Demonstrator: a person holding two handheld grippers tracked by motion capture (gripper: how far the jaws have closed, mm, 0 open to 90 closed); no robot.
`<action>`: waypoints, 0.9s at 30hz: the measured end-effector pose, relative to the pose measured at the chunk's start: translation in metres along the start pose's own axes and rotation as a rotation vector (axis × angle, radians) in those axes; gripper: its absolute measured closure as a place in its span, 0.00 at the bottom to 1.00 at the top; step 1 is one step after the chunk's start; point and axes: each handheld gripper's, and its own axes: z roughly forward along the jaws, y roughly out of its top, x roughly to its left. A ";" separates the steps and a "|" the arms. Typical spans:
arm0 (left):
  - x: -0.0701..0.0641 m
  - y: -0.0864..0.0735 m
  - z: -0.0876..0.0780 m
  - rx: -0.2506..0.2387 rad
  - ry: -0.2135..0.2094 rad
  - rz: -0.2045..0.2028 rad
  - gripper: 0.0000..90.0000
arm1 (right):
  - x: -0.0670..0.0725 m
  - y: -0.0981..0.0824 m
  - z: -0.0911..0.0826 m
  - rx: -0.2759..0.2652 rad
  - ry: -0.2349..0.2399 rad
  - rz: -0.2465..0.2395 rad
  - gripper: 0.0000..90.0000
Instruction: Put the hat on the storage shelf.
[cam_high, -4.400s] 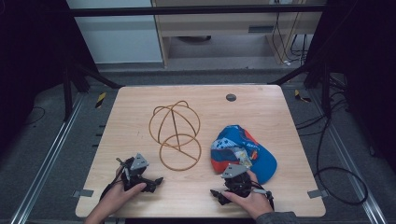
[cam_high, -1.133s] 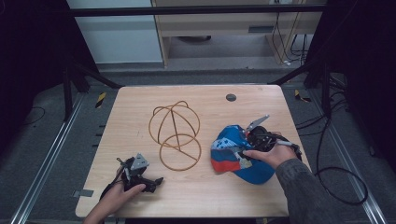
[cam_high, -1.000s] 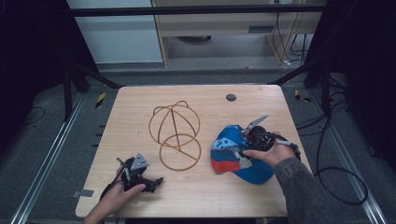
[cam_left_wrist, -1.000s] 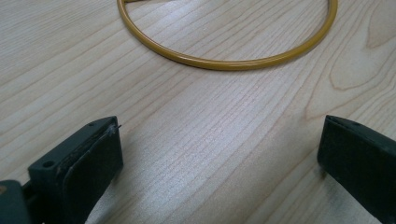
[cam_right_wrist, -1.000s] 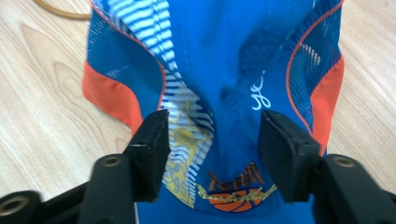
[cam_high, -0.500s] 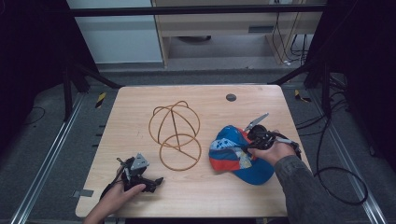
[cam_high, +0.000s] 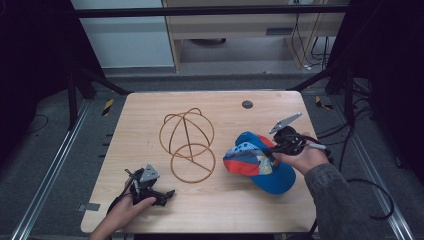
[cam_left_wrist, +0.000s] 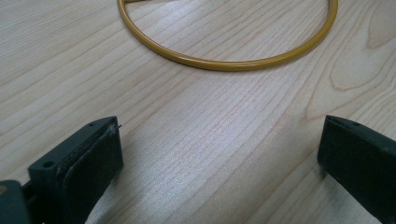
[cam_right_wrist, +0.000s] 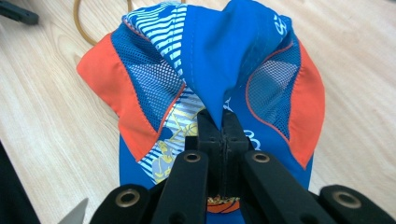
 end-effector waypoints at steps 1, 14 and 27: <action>0.000 0.000 0.000 0.000 0.001 0.000 0.00 | 0.000 0.001 -0.004 -0.006 -0.002 -0.003 1.00; 0.000 0.000 0.000 -0.004 0.001 -0.005 0.00 | 0.003 0.020 -0.047 -0.111 -0.040 -0.026 1.00; 0.000 0.000 0.000 -0.003 0.002 -0.001 0.00 | 0.013 0.042 -0.080 -0.203 -0.063 -0.057 1.00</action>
